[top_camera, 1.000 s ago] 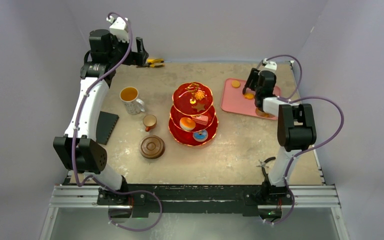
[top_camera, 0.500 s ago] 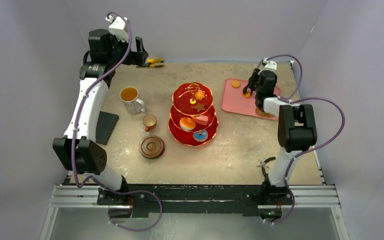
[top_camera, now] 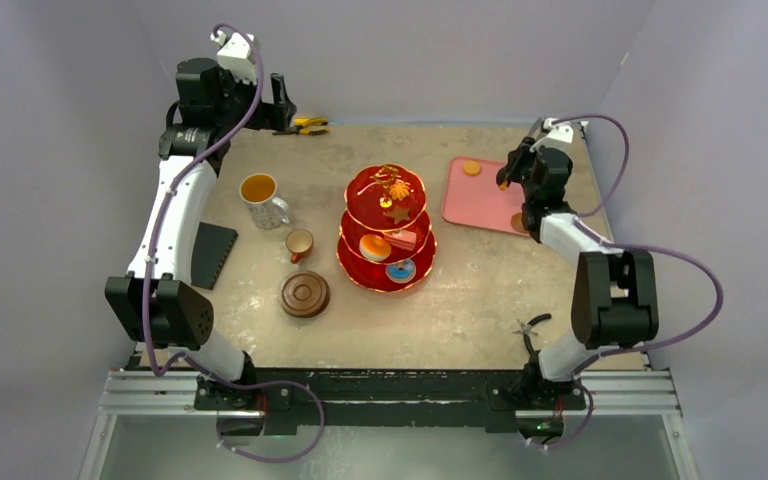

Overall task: Serve the afternoon tea
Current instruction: Pick up the desert from the tray, then place the desert on the desert table.

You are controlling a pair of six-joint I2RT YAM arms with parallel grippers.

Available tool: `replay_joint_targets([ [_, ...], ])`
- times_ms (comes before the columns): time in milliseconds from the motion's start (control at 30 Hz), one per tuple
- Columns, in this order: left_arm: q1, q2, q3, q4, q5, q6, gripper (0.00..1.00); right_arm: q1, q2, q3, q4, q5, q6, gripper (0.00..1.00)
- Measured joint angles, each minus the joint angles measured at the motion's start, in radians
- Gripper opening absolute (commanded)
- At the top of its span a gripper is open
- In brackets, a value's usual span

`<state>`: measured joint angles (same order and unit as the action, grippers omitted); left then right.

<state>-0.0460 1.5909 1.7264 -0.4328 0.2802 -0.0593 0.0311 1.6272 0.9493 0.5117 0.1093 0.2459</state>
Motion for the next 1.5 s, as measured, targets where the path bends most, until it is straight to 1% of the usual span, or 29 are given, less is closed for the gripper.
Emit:
replay_joint_targets([
  [167,0.000,0.000,0.000,0.000,0.000,0.000,0.98,0.029,-0.141,-0.019,-0.023,-0.019,0.017,0.29],
  [333,0.000,0.000,0.000,0.002,0.000,0.000,0.98,0.177,-0.343,-0.013,-0.109,-0.019,0.019,0.30],
  [433,0.000,0.000,0.000,0.003,0.000,0.000,0.98,0.270,-0.445,0.028,-0.178,-0.030,0.029,0.31],
  [567,0.000,-0.006,-0.003,0.006,0.000,0.000,0.98,0.326,-0.525,0.094,-0.246,-0.049,0.063,0.31],
  [733,0.000,-0.016,-0.003,0.006,0.000,0.000,0.98,0.396,-0.557,0.117,-0.304,-0.053,0.130,0.32],
  [900,0.000,-0.020,-0.003,0.007,0.002,0.000,0.98,0.481,-0.547,0.117,-0.369,-0.055,0.182,0.34],
  [1033,0.000,-0.020,-0.003,0.007,0.003,0.000,0.98,0.533,-0.539,0.116,-0.385,-0.052,0.201,0.35],
  [1133,0.000,-0.021,-0.003,0.007,0.003,0.000,0.98,0.555,-0.526,0.116,-0.384,-0.051,0.209,0.39],
  [1267,0.000,-0.021,-0.003,0.007,0.003,0.000,0.99,0.565,-0.505,0.116,-0.385,-0.048,0.214,0.47],
  [1400,0.000,-0.021,-0.003,0.006,0.003,0.000,0.99,0.565,-0.491,0.116,-0.388,-0.045,0.214,0.52],
  [1500,0.000,-0.021,-0.003,0.006,0.003,0.000,0.99,0.565,-0.489,0.116,-0.388,-0.040,0.214,0.54],
])
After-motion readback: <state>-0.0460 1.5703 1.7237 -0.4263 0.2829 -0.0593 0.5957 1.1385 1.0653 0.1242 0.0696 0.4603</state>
